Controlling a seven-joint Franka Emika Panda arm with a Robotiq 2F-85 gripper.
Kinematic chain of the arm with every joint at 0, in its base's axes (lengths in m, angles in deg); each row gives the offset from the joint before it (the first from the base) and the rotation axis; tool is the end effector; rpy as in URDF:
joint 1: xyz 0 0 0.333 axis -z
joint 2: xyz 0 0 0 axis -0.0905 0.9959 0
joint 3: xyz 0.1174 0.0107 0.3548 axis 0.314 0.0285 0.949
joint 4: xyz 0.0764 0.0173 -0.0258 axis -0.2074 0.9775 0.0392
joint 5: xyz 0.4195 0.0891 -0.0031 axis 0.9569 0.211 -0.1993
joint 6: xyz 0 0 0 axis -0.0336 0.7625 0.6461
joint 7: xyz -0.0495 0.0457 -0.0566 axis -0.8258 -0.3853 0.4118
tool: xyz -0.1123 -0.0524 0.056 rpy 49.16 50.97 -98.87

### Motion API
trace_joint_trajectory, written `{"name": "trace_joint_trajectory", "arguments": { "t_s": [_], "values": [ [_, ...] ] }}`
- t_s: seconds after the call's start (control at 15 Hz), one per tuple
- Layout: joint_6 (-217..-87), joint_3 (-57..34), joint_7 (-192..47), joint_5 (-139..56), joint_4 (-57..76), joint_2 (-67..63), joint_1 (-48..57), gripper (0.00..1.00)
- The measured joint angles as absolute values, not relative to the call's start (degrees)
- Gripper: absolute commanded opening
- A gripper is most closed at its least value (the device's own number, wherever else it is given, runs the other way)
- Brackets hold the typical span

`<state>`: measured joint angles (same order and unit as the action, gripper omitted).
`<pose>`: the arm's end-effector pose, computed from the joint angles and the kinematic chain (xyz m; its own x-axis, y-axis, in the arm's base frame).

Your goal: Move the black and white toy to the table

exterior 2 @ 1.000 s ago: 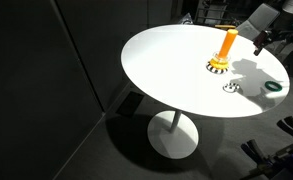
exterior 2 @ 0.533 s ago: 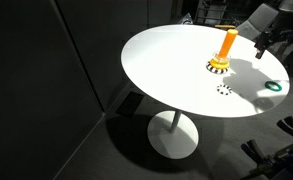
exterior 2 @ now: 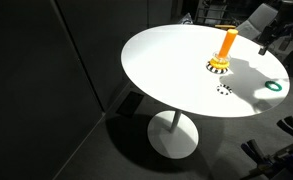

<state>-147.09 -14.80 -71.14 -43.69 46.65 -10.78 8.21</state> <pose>0.5347 -0.1049 0.2921 0.9648 -0.2275 -0.1316 -0.2175 -0.9722 0.0864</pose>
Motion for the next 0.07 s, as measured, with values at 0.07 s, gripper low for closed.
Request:
{"name": "trace_joint_trajectory", "arguments": {
  "t_s": [0.07],
  "values": [
    [-147.04,-14.77,-71.2,-43.69,46.65,-10.86,8.21,1.0]
  ]
}}
